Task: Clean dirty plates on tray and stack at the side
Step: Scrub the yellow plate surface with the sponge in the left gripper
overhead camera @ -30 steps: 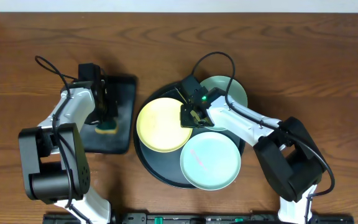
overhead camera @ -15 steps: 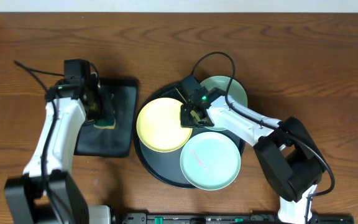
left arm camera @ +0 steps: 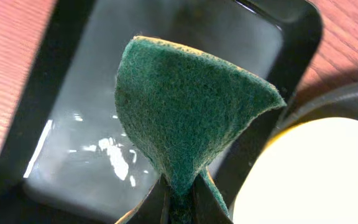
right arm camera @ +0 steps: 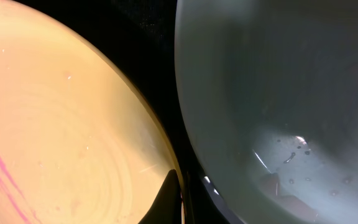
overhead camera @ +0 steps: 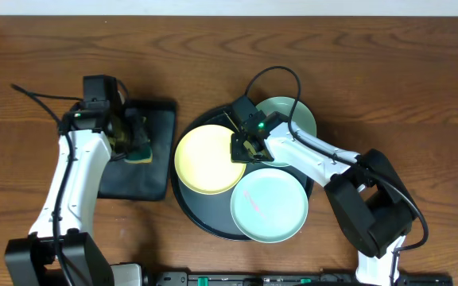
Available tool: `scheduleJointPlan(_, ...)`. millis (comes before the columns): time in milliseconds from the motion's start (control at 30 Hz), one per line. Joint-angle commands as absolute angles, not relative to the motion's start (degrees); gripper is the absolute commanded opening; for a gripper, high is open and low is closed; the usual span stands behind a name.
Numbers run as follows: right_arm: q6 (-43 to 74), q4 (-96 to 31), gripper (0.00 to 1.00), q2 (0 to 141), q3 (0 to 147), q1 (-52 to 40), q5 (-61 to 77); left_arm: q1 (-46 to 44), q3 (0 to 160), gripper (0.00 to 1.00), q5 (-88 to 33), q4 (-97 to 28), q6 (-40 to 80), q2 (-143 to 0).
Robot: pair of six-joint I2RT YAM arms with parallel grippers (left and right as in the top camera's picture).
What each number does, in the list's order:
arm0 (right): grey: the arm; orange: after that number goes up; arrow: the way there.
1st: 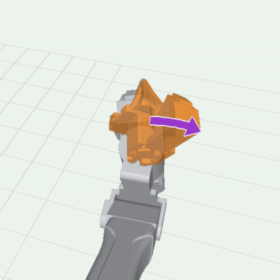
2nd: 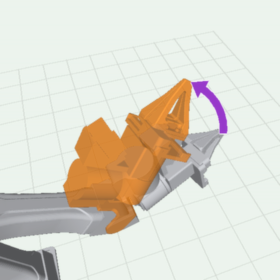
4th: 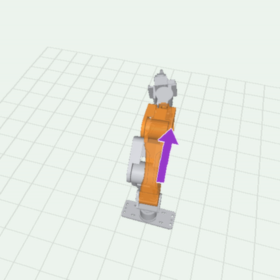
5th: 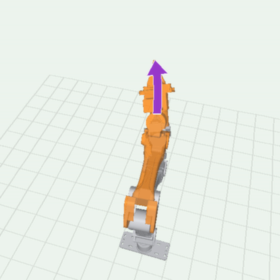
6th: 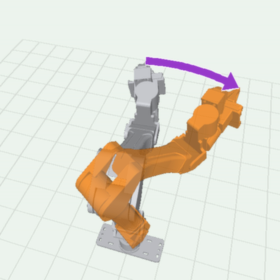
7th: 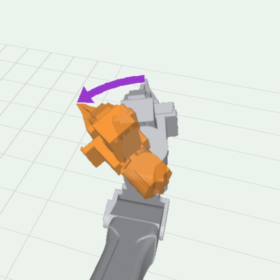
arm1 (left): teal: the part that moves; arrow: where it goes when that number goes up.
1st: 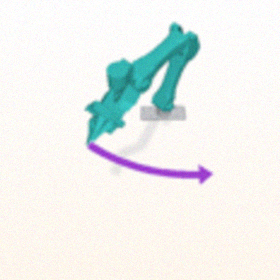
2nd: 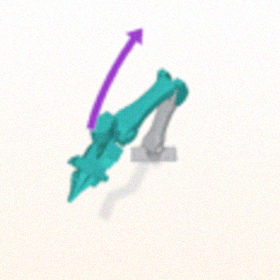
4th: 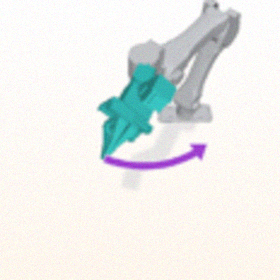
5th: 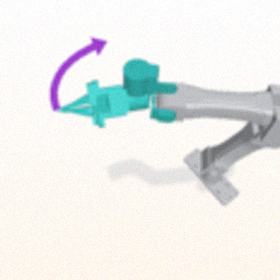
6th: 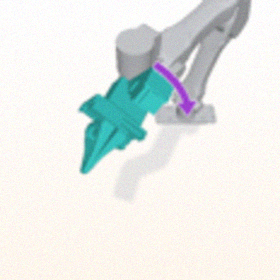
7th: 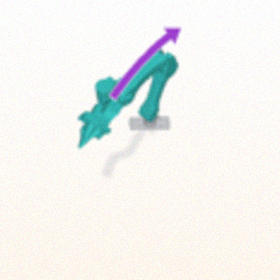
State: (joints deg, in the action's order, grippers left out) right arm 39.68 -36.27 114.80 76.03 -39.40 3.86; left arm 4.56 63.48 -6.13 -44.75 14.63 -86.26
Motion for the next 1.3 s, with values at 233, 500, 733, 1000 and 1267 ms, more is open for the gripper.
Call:
scheduleJointPlan(233,40.03,-35.53,0.01,115.52,77.14,-39.97,5.02,-4.25,61.54,0.07,-10.31,-43.57,21.85,-86.85)
scheduleJointPlan(500,40.23,-35.48,0.01,115.52,77.14,-39.97,5.26,-11.97,58.24,0.07,-9.39,-36.97,24.93,-91.2)
scheduleJointPlan(733,40.23,-35.33,0.01,115.52,77.14,-39.97,5.5,-15.31,58.24,0.07,-7.07,-36.77,28.47,-98.21)
scheduleJointPlan(1000,40.23,-35.29,0.01,115.52,77.14,-39.97,5.63,-19.59,58.24,0.07,-16.03,-36.99,23.24,-101.36)
scheduleJointPlan(1267,40.23,-35.24,0.01,115.52,77.14,-39.97,5.65,-18.96,58.26,0.07,-25.45,-36.45,14.83,-101.36)
